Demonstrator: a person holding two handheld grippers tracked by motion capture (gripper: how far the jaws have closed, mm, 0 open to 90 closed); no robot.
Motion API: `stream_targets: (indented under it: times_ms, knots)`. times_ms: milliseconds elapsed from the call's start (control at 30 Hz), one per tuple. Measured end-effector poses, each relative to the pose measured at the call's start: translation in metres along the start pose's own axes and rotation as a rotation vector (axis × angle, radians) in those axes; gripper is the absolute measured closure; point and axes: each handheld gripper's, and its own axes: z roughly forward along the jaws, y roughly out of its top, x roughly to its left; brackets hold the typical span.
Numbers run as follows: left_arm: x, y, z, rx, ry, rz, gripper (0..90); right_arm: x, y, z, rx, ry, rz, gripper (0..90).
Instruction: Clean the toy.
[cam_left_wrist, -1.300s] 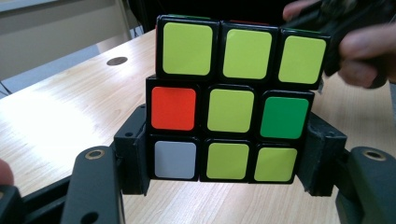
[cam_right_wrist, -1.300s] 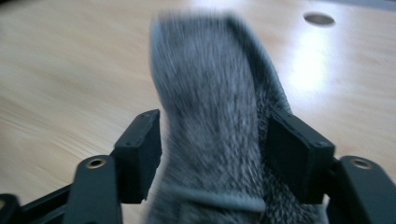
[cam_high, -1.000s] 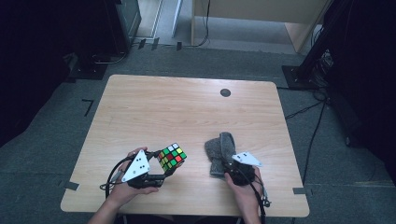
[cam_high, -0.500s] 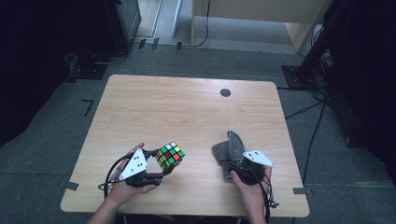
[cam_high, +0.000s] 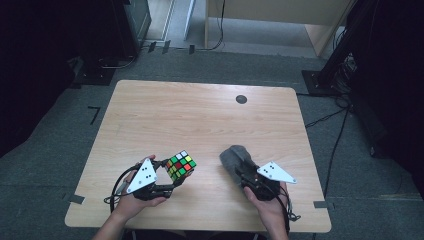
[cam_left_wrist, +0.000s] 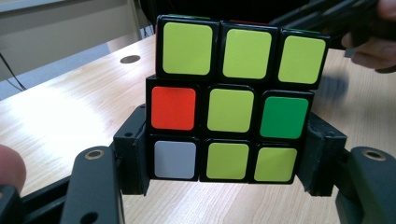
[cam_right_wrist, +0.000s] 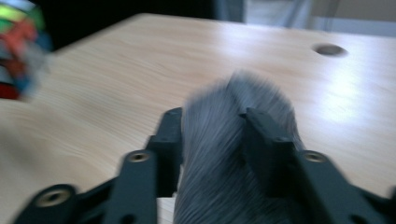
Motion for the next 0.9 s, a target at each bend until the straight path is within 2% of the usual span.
stream_targets:
  times_ms: [100,167,233,267,333,433,467,500,567,633,667,733,767,800,833,867,900]
  knots:
    - [0.001,0.000,-0.001,-0.003,0.001,-0.003,33.6,0.005,0.008,-0.007,-0.060,0.048,0.022,51.5]
    - [0.002,-0.001,-0.002,-0.006,0.000,-0.009,33.6,0.004,0.011,-0.010,-0.076,0.028,0.031,51.0]
    - [0.003,-0.001,-0.002,-0.006,0.002,-0.010,33.6,0.002,0.008,-0.006,-0.029,-0.036,0.019,47.8]
    - [0.003,-0.001,-0.002,-0.007,0.002,-0.011,33.6,0.002,0.006,-0.003,-0.007,-0.050,0.023,47.3]
    - [0.003,0.000,-0.002,-0.008,0.001,-0.012,33.6,0.002,-0.004,0.009,0.053,-0.036,0.046,47.3]
    - [0.001,0.000,0.000,-0.005,-0.002,-0.006,33.6,0.009,-0.016,0.027,0.143,0.017,0.054,45.2]
    - [0.001,0.000,0.000,-0.003,-0.003,-0.006,33.6,0.012,-0.021,0.036,0.198,0.008,0.040,45.1]
    - [0.001,-0.001,0.001,-0.001,-0.004,-0.007,33.6,0.014,-0.025,0.041,0.229,-0.020,0.035,46.6]
    - [0.000,-0.001,0.001,0.005,0.000,0.004,33.6,0.012,-0.029,0.044,0.244,-0.052,0.058,48.5]
    - [0.000,0.000,0.000,0.002,0.003,0.008,33.6,0.006,-0.024,0.032,0.153,-0.084,0.082,48.2]
    - [0.001,0.000,-0.001,-0.001,0.003,0.003,33.6,0.004,-0.021,0.028,0.134,-0.111,0.080,47.4]
    - [0.002,0.000,-0.002,-0.004,0.007,-0.008,33.6,-0.003,-0.017,0.023,0.139,-0.215,0.082,45.9]
    - [0.002,0.000,-0.002,-0.004,0.008,-0.008,33.6,-0.007,-0.020,0.024,0.152,-0.213,0.104,46.5]
    - [0.001,0.000,-0.002,-0.004,0.008,-0.005,33.6,-0.009,-0.022,0.026,0.173,-0.192,0.122,46.7]
    - [0.001,0.000,-0.002,-0.004,0.007,-0.001,33.6,-0.010,-0.027,0.032,0.235,-0.161,0.145,47.5]
    - [0.000,0.001,-0.002,-0.005,0.008,-0.001,33.6,-0.011,-0.031,0.036,0.274,-0.154,0.147,52.9]
    - [0.000,0.001,-0.001,-0.006,0.007,-0.001,33.6,-0.011,-0.033,0.037,0.275,-0.161,0.152,60.9]
